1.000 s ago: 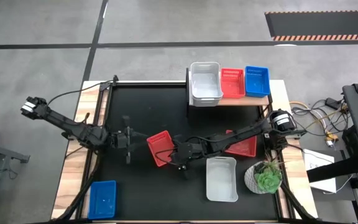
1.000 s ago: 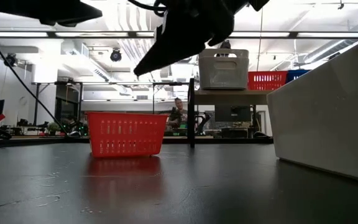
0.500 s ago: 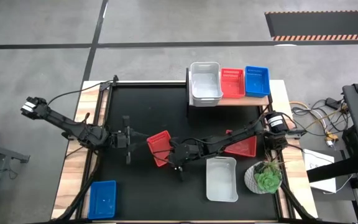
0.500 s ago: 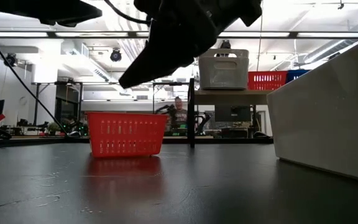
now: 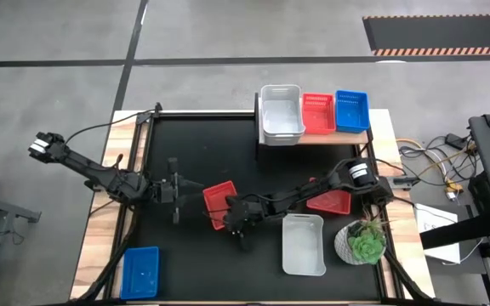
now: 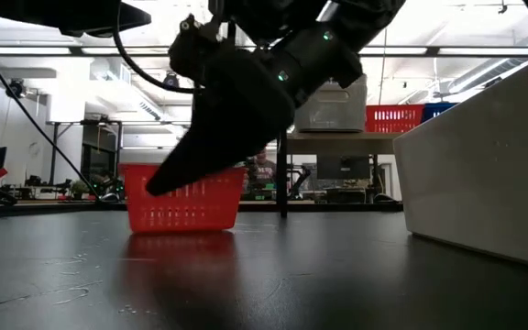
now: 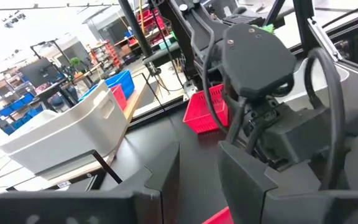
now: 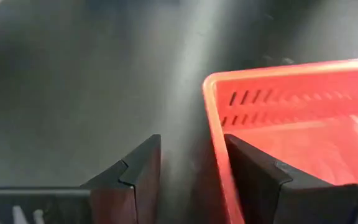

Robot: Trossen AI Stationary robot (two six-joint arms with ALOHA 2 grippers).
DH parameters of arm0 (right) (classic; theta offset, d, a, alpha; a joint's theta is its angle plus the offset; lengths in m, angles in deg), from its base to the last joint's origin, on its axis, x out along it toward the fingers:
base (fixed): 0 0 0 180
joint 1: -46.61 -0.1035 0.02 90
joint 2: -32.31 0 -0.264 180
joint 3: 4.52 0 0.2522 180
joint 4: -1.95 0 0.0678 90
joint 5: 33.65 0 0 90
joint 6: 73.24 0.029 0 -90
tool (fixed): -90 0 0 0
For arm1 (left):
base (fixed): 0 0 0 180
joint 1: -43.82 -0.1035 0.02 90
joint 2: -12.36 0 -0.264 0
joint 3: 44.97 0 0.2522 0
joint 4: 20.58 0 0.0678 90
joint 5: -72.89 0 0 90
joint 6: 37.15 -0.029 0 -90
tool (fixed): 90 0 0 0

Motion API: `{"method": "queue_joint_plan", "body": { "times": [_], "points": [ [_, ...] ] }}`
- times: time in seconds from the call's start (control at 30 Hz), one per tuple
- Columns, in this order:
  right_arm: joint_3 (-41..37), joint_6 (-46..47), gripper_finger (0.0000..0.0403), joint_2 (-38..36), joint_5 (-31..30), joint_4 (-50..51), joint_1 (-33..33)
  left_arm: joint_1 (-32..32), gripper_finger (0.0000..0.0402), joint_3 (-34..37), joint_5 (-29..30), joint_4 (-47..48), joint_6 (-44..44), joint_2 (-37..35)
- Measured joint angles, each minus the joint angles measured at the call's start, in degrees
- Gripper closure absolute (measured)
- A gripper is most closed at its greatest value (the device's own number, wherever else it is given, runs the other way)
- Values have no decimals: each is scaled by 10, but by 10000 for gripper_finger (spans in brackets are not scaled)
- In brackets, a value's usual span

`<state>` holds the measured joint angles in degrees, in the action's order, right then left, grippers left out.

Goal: Stack baskets on shelf by color
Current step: Stack the bottom red bin on top of the red bin on the shelf

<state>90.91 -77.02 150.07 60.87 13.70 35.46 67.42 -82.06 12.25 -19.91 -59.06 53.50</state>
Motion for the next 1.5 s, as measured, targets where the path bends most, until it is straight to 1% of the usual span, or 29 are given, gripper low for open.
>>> {"method": "queue_joint_plan", "body": {
  "times": [0.07,0.13,0.3,0.33,0.37,0.5,0.6,0.9,1.07,1.17,1.23,1.4,1.5],
  "points": [
    [8,7,252,3,22,1,4,0,309,0,0,-2,0,-1],
    [14,2,275,5,29,4,5,0,309,0,0,-2,-1,-3],
    [16,-25,367,-4,30,17,4,0,309,0,0,-2,-12,-4],
    [16,-33,380,-7,30,16,4,0,309,0,0,-2,-14,-4],
    [16,-36,385,-12,30,15,4,0,309,0,0,-2,-14,-4],
    [16,-51,390,-26,30,19,4,0,309,0,0,-1,-15,-5],
    [16,-68,392,-51,30,38,4,0,309,0,0,-2,-15,-6],
    [16,-132,393,-196,23,130,-6,0,309,-2,0,-1,-15,-9],
    [16,-169,393,-288,-43,199,-21,0,309,-2,0,-2,-15,-11],
    [16,-183,394,-338,-62,241,-22,0,309,-2,1,-2,-15,-11],
    [16,-191,394,-371,-71,271,-17,0,309,-2,0,-2,-15,-11],
    [16,-207,394,-444,-153,355,1,0,309,-2,0,-2,-15,-11],
    [16,-209,394,-482,-186,401,13,0,309,-2,0,-2,-15,-11]
  ]
}}
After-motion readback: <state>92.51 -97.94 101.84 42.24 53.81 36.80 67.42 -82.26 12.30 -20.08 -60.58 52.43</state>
